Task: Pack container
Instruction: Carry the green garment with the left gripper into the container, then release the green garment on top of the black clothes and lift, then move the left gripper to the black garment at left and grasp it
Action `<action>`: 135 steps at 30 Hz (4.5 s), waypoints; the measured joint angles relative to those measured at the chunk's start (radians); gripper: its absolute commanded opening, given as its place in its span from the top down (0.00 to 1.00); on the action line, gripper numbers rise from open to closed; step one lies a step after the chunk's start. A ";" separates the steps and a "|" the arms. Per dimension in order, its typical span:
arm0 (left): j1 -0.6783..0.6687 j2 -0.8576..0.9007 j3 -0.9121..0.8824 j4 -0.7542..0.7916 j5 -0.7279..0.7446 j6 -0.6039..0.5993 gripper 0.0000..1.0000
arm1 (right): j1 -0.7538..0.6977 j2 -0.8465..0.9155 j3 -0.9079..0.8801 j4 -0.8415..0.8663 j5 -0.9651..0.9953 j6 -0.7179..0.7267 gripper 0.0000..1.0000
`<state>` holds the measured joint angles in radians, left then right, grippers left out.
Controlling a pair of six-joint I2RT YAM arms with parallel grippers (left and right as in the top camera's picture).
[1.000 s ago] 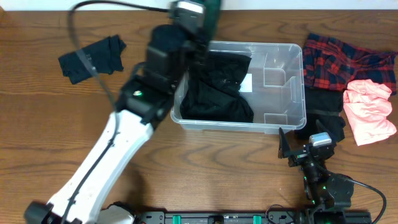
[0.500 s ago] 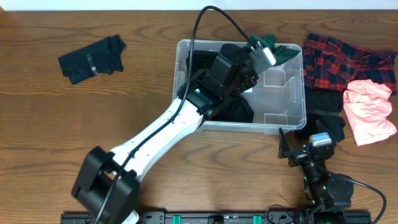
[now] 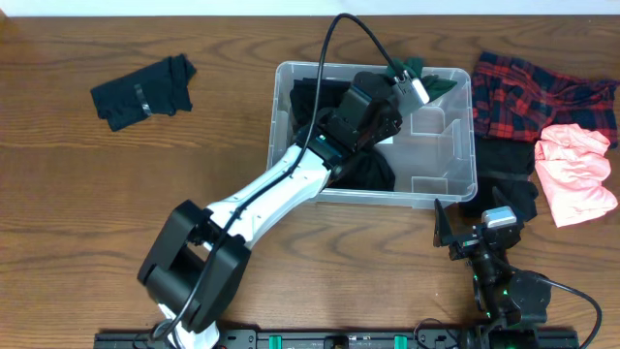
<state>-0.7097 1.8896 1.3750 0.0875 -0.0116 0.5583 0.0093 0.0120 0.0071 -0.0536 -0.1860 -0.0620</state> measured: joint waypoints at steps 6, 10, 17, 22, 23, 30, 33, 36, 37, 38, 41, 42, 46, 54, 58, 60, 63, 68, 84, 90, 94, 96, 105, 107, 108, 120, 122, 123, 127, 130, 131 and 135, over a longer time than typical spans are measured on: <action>0.000 0.057 0.000 0.051 -0.004 0.000 0.94 | 0.000 0.000 0.000 0.000 0.000 0.000 0.01; 0.000 0.078 0.000 0.075 -0.004 0.000 0.94 | 0.000 0.000 0.000 0.000 0.000 0.000 0.01; -0.011 0.088 0.000 0.064 -0.012 0.005 0.33 | 0.000 0.000 0.000 0.000 0.000 0.000 0.01; -0.034 0.088 0.000 0.047 -0.023 0.006 0.14 | 0.000 0.000 0.000 0.000 0.000 0.000 0.01; -0.041 0.088 0.000 0.047 -0.023 0.004 0.13 | 0.000 0.000 0.000 0.000 0.000 0.000 0.01; -0.082 0.087 0.001 0.016 -0.035 0.004 0.13 | 0.000 0.000 0.000 0.000 0.000 0.000 0.01; -0.091 0.079 0.001 -0.024 -0.064 0.004 0.14 | 0.000 0.000 0.000 0.000 0.000 0.000 0.01; -0.093 0.053 0.002 -0.098 -0.083 0.001 0.52 | 0.000 0.000 0.000 0.000 0.000 0.000 0.01; -0.093 0.040 0.002 -0.128 -0.087 0.000 0.80 | 0.000 0.000 0.000 0.000 0.000 0.000 0.01; -0.093 0.024 0.002 -0.161 -0.092 0.001 0.91 | 0.000 0.000 0.000 0.000 0.000 0.000 0.01; -0.093 -0.015 0.004 -0.250 -0.099 -0.018 0.94 | 0.000 0.000 0.000 0.000 0.000 0.000 0.01; -0.093 -0.027 0.005 -0.282 -0.098 -0.039 0.94 | 0.000 0.000 0.000 0.000 0.000 0.000 0.01; -0.093 -0.059 0.055 -0.483 -0.043 -0.145 0.94 | 0.000 0.000 0.000 0.000 0.000 0.000 0.01; -0.093 -0.066 0.330 -0.828 0.062 -0.346 0.94 | 0.000 0.000 0.000 0.000 0.000 0.000 0.01; -0.091 -0.069 0.465 -0.939 0.076 -0.430 0.94 | 0.000 0.000 0.000 0.000 0.000 0.000 0.01; -0.085 -0.071 0.518 -0.972 0.080 -0.474 0.94 | 0.000 0.000 0.000 0.000 0.000 0.000 0.01; -0.059 -0.076 0.566 -0.978 0.088 -0.545 0.94 | 0.000 0.000 0.000 0.000 0.000 0.000 0.01; 0.015 -0.078 0.576 -0.968 0.088 -0.629 0.94 | 0.000 0.000 0.000 0.000 0.000 0.000 0.01; 0.185 0.079 0.576 -0.973 0.004 -0.667 0.94 | 0.000 0.000 0.000 0.000 0.000 0.000 0.01; 0.350 0.056 0.576 -0.975 -0.010 -0.667 0.94 | 0.000 0.000 0.000 0.000 0.000 0.000 0.01; 0.460 0.051 0.576 -0.972 -0.018 -0.667 0.94 | 0.000 0.000 0.000 0.000 0.000 0.000 0.01; 0.507 0.051 0.576 -0.963 -0.019 -0.667 0.94 | 0.000 0.000 0.000 0.000 0.000 0.000 0.01; 0.725 0.053 0.576 -0.910 -0.034 -0.666 0.32 | 0.000 0.000 0.000 0.000 0.000 0.000 0.01; 0.764 0.059 0.576 -0.896 -0.040 -0.669 0.17 | 0.000 0.000 0.000 0.000 0.000 0.000 0.01; 0.782 0.066 0.576 -0.889 -0.042 -0.663 0.13 | 0.000 0.000 0.000 0.000 0.000 0.000 0.01; 0.858 0.275 0.576 -0.801 -0.045 -0.635 0.02 | 0.000 0.000 0.000 0.000 0.000 0.000 0.01; 0.858 0.306 0.576 -0.771 -0.049 -0.624 0.02 | 0.000 0.000 0.000 0.000 0.000 0.000 0.01; 0.858 0.317 0.576 -0.758 -0.053 -0.620 0.02 | 0.000 0.000 0.000 0.000 0.000 0.000 0.01; 0.858 0.357 0.576 -0.721 -0.092 -0.609 0.02 | 0.000 0.000 0.000 0.000 0.000 0.000 0.01; 0.858 0.386 0.576 -0.703 -0.117 -0.606 0.02 | 0.000 0.000 0.000 0.000 0.000 0.000 0.01; 0.858 0.396 0.576 -0.699 -0.123 -0.606 0.02 | 0.000 0.000 0.000 0.000 0.000 0.000 0.01; 0.858 0.446 0.576 -0.687 -0.132 -0.606 0.02 | 0.000 0.000 0.000 0.000 0.000 0.000 0.01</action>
<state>0.1478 2.3360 1.9514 -0.5999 -0.1432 -0.0475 0.0093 0.0120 0.0071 -0.0536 -0.1860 -0.0620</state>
